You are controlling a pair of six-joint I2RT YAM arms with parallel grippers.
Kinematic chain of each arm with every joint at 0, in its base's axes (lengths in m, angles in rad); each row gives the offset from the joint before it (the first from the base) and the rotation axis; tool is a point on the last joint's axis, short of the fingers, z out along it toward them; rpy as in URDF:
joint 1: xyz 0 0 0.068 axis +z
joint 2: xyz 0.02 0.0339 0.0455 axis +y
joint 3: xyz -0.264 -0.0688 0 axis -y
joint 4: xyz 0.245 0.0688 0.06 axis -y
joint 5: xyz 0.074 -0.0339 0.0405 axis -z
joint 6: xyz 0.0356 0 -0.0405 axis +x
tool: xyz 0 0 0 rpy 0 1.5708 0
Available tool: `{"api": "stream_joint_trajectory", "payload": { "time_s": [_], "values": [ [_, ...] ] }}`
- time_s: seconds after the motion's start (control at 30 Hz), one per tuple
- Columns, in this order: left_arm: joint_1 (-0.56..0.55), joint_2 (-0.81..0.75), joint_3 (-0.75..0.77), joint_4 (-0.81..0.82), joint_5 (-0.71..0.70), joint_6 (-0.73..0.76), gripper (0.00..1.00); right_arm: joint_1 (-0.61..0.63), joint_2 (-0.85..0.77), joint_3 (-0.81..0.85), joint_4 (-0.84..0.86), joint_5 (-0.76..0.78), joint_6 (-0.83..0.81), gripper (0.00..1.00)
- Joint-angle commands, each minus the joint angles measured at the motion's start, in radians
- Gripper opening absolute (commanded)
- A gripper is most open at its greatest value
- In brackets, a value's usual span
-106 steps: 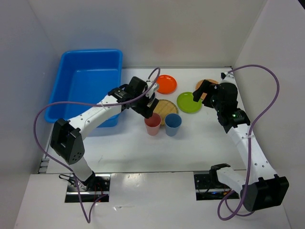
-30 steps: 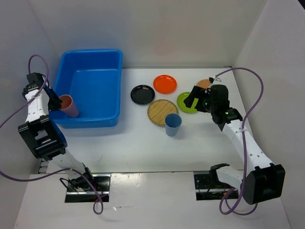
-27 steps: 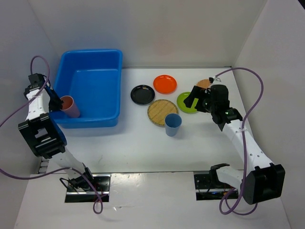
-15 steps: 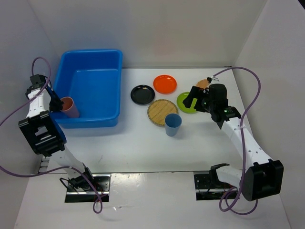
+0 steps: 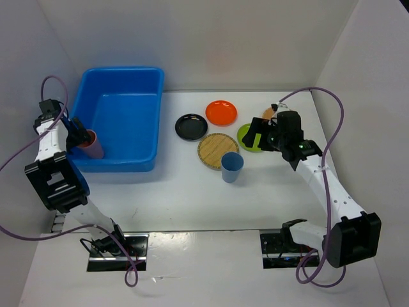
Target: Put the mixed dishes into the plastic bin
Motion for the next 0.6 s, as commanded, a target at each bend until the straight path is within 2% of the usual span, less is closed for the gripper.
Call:
{"api": "stream_joint_trajectory", "payload": {
  "time_s": [0.0,0.13,0.33,0.37,0.47,0.5,0.57],
  "values": [
    [0.006,-0.095,0.051,-0.017,-0.004,0.002,0.82,0.028,0.0,0.049,-0.021,-0.008,-0.017,0.99],
    [-0.005,-0.143,0.131,-0.042,0.008,0.002,0.9,0.039,-0.009,0.058,-0.03,0.001,-0.026,0.99],
    [-0.06,-0.248,0.245,-0.062,0.042,0.002,0.94,0.049,-0.009,0.049,-0.042,0.03,-0.017,0.99],
    [-0.072,-0.282,0.254,-0.062,0.065,0.002,0.96,0.049,-0.009,0.037,-0.052,0.046,-0.017,0.97],
    [-0.133,-0.321,0.265,-0.071,0.252,0.049,1.0,0.049,-0.009,0.037,-0.062,0.031,-0.017,0.91],
    [-0.156,-0.336,0.265,-0.071,0.372,0.062,1.0,0.049,0.001,0.037,-0.062,0.021,-0.017,0.9],
    [-0.261,-0.348,0.246,-0.053,0.445,0.071,1.0,0.071,0.001,0.037,-0.062,0.011,-0.017,0.9]
  ]
}}
